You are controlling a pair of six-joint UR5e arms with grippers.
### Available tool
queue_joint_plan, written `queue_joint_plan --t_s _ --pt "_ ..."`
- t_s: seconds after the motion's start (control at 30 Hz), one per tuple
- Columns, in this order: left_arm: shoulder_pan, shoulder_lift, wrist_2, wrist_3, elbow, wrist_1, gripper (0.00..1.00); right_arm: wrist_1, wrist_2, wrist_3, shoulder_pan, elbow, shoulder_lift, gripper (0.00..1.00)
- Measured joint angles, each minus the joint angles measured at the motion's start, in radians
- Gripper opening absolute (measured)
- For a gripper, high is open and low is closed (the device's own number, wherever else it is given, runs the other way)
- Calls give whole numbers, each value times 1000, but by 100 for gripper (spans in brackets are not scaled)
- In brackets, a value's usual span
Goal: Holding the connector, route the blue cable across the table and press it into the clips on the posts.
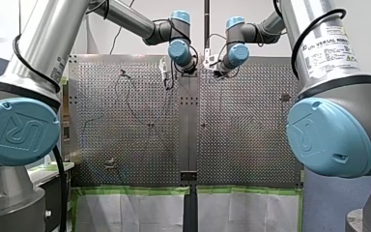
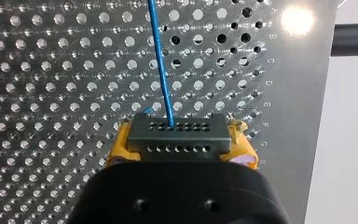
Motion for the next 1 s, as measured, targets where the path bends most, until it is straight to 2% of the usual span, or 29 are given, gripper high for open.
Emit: queue_joint_plan --t_s 0.23,0.4,0.6,0.73,1.0 --pt "-4 -49 -14 -1 43 20 100 1 -1 0 0 0 0 0" --pt "-5 -58 -25 -2 69 38 100 1 0 0 0 0 0 0" --pt "-5 -96 -27 -3 113 18 100 0 -1 0 0 0 1 0" --pt "4 -126 -26 -11 140 23 100 1 -3 0 0 0 1 0" --pt "23 -142 -18 -17 166 24 100 1 -3 0 0 0 1 0"
